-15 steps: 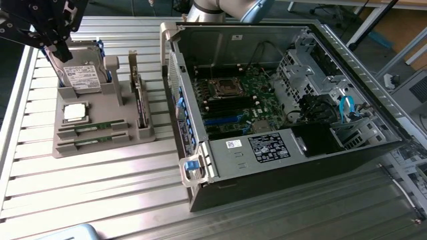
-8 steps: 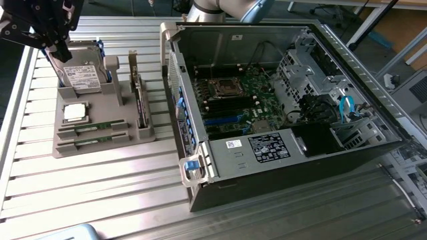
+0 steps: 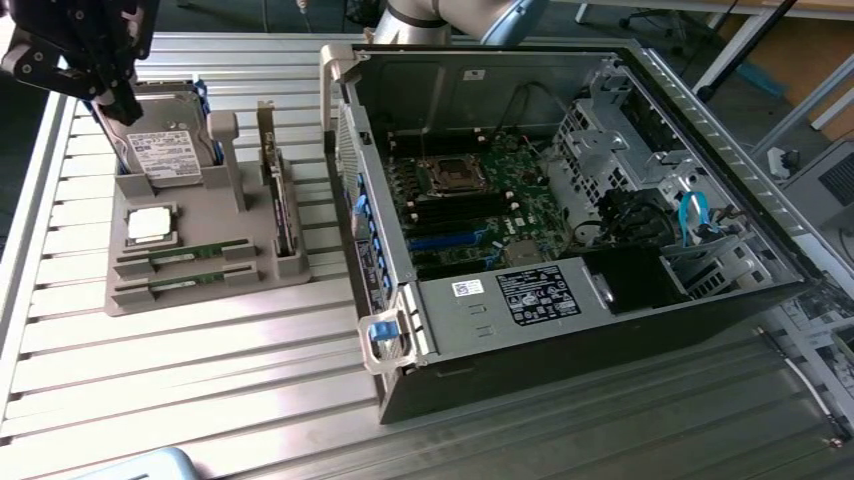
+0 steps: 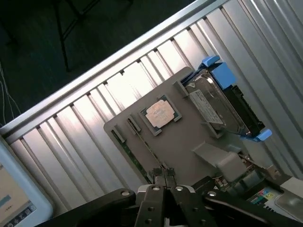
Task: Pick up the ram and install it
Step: 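Pick up the ram and move it above insertion slot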
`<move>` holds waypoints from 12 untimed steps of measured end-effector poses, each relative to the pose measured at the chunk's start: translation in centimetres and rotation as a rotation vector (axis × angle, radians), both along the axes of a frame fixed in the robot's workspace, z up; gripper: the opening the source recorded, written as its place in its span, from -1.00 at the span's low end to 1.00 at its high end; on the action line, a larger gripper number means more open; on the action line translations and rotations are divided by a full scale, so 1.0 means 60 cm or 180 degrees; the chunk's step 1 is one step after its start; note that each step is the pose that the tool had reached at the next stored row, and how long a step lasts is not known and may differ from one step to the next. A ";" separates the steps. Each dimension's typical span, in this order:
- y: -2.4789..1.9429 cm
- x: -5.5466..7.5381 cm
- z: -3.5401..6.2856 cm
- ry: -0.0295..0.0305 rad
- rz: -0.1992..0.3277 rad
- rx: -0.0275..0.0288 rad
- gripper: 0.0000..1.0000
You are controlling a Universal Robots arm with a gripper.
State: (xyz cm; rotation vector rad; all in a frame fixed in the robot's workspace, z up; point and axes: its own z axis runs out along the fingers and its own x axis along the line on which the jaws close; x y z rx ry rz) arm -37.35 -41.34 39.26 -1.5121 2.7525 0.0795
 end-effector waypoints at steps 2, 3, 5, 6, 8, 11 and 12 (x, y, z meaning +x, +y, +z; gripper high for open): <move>0.0000 0.000 0.000 0.0000 0.0105 0.0000 -0.79; 0.0000 0.000 0.000 0.0000 0.0156 0.0000 -0.79; 0.0000 0.000 0.000 0.0000 0.0260 0.0000 -0.79; 0.0000 0.000 0.000 0.0000 0.0314 0.0000 -0.79; 0.0000 0.000 0.000 0.0000 0.0415 0.0000 -0.79; 0.0000 0.000 0.000 0.0000 0.0568 0.0000 -0.79; 0.0000 0.000 0.000 0.0000 0.0619 0.0000 -0.79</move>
